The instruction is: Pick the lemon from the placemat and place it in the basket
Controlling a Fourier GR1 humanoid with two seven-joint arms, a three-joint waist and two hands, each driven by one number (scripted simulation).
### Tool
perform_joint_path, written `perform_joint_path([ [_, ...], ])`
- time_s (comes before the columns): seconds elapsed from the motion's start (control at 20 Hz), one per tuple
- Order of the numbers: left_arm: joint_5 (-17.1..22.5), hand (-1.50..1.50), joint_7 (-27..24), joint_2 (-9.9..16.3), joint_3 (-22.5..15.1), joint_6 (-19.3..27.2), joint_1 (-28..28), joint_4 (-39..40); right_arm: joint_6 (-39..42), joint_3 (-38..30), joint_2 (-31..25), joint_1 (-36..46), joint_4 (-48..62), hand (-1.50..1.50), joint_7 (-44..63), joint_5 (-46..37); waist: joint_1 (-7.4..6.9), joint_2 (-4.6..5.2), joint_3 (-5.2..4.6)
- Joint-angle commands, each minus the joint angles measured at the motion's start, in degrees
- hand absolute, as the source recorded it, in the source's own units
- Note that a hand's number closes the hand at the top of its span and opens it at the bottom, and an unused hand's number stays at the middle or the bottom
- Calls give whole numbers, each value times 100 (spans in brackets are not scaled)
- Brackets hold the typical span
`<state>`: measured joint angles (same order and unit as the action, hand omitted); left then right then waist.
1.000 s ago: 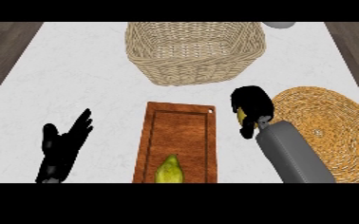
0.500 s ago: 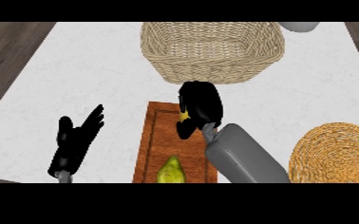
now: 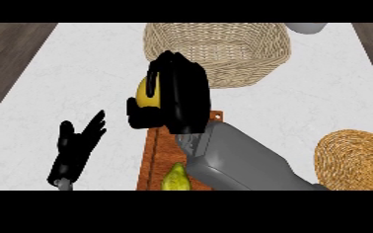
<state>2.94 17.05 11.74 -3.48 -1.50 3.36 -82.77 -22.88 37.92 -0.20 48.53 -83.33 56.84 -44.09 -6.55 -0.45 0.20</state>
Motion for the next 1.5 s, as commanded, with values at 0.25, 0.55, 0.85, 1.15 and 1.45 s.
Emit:
perform_joint_path([
  [0.25,-16,0,70,-64,94,150,252,98,-263,-545,17,2295,604,150,1988,-123,322,12,-42],
  [0.55,105,0,147,99,284,51,245,-51,-179,-1158,17,3121,1482,150,1924,214,398,48,-36],
  [0.85,109,0,-59,19,306,22,394,59,-215,-1575,18,3558,2597,150,1334,380,467,70,-33],
  [1.15,-47,0,-46,-122,215,130,257,136,-749,-1538,19,3649,3664,150,608,765,412,100,-34],
  [1.45,-16,0,-50,-52,283,45,471,-25,-1157,-1990,19,3461,4379,150,-352,1135,408,108,-29],
])
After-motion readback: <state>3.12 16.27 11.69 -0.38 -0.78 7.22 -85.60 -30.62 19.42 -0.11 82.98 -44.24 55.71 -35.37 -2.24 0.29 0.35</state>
